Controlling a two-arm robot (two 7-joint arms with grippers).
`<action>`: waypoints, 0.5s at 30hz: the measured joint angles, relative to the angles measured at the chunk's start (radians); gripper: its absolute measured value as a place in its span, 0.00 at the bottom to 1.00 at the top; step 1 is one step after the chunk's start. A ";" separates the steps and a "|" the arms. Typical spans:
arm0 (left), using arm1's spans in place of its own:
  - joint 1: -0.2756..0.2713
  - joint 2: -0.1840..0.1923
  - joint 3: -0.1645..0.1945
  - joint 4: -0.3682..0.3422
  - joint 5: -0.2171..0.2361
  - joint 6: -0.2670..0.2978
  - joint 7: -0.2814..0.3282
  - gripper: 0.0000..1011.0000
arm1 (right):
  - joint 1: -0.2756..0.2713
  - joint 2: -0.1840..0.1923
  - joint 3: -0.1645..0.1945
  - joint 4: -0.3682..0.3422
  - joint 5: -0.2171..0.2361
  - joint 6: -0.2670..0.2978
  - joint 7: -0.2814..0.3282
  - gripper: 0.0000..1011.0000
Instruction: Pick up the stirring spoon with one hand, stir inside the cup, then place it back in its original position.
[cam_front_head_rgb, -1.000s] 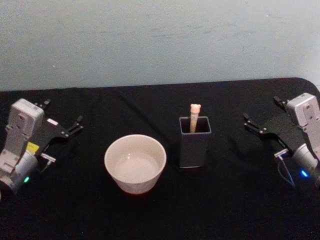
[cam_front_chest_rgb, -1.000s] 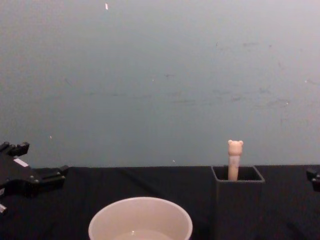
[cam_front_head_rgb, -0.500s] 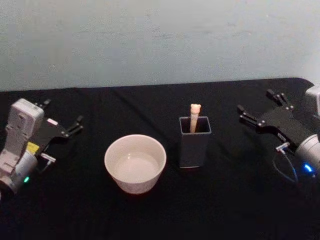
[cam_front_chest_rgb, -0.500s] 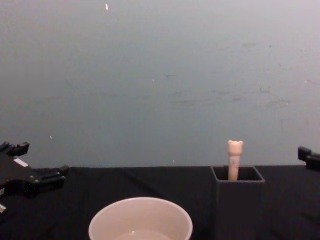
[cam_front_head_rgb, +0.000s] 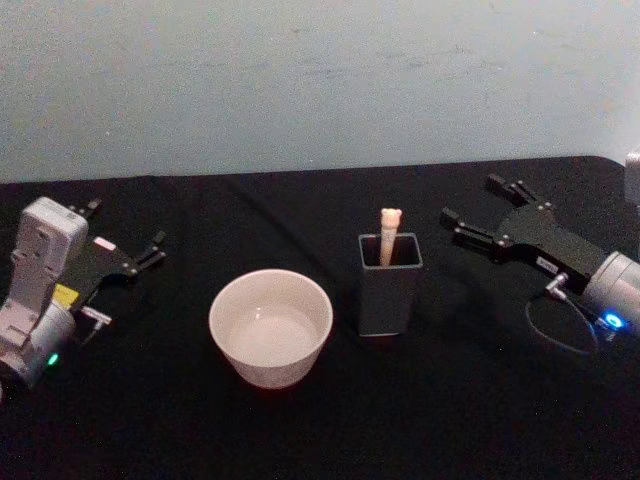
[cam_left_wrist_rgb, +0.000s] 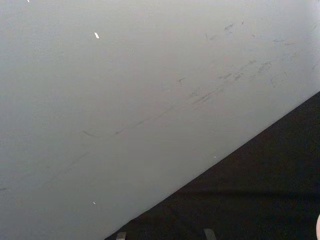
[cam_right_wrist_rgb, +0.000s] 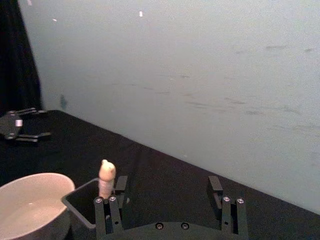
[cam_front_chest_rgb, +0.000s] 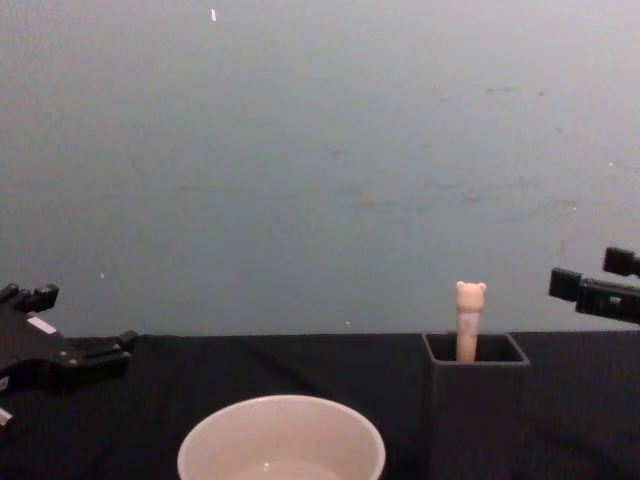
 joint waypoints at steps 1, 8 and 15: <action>0.000 0.000 0.000 0.000 0.000 0.000 0.000 0.99 | 0.011 -0.005 -0.003 0.013 0.008 0.005 0.027 0.99; 0.000 0.000 0.000 0.000 0.000 0.000 0.000 0.99 | 0.064 -0.028 -0.018 0.081 0.039 0.012 0.157 0.99; 0.000 0.000 0.000 0.000 0.000 0.000 0.000 0.99 | 0.111 -0.046 -0.046 0.145 0.059 0.016 0.253 0.99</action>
